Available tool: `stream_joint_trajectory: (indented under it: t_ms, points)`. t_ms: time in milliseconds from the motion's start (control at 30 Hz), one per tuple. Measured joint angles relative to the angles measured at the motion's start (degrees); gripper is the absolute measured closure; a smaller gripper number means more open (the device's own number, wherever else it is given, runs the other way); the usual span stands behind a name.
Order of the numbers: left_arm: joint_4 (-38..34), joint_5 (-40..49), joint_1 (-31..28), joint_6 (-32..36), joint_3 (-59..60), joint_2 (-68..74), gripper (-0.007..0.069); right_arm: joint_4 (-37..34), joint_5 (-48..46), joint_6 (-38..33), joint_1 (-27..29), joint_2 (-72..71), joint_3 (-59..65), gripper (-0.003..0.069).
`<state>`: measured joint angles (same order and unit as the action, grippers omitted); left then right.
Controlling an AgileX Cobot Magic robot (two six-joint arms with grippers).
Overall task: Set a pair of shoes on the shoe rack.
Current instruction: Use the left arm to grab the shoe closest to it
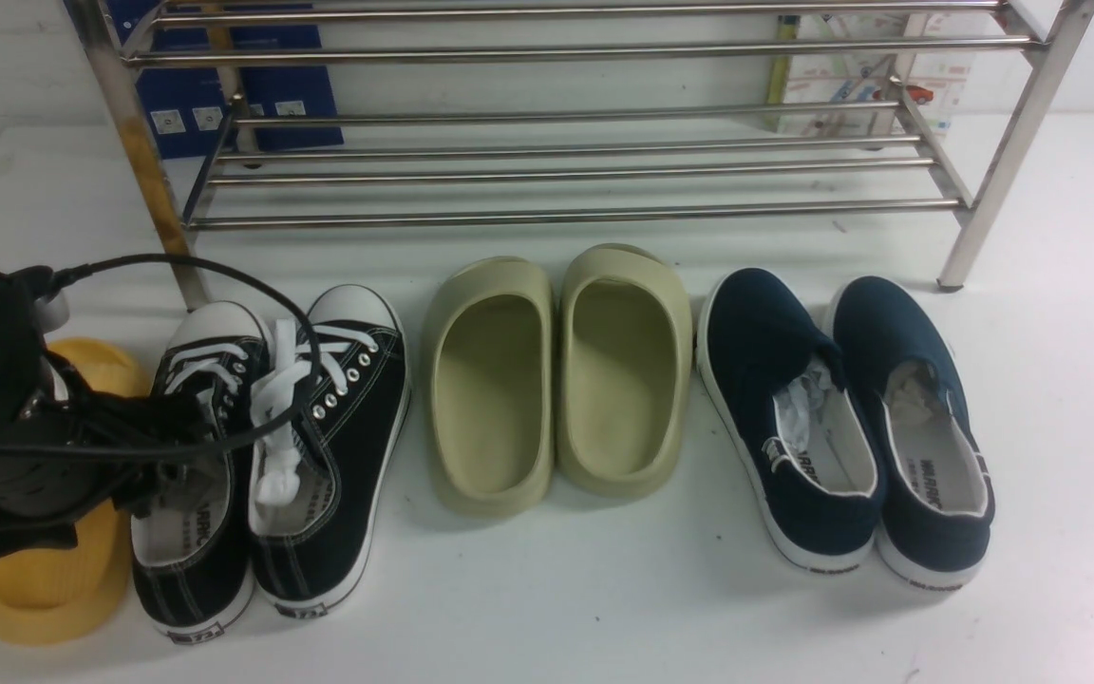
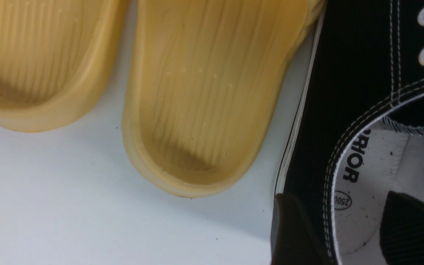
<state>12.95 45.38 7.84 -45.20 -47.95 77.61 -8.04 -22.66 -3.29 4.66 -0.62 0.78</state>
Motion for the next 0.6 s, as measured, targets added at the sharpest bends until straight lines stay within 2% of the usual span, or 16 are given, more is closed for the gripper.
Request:
stream_joint_trajectory:
  t_ms: [600]
  points:
    - [-0.78, 0.00, 0.00, 0.00, 0.00, 0.00, 0.0281, 0.00, 0.00, 0.00, 0.00, 0.00, 0.00, 0.0419]
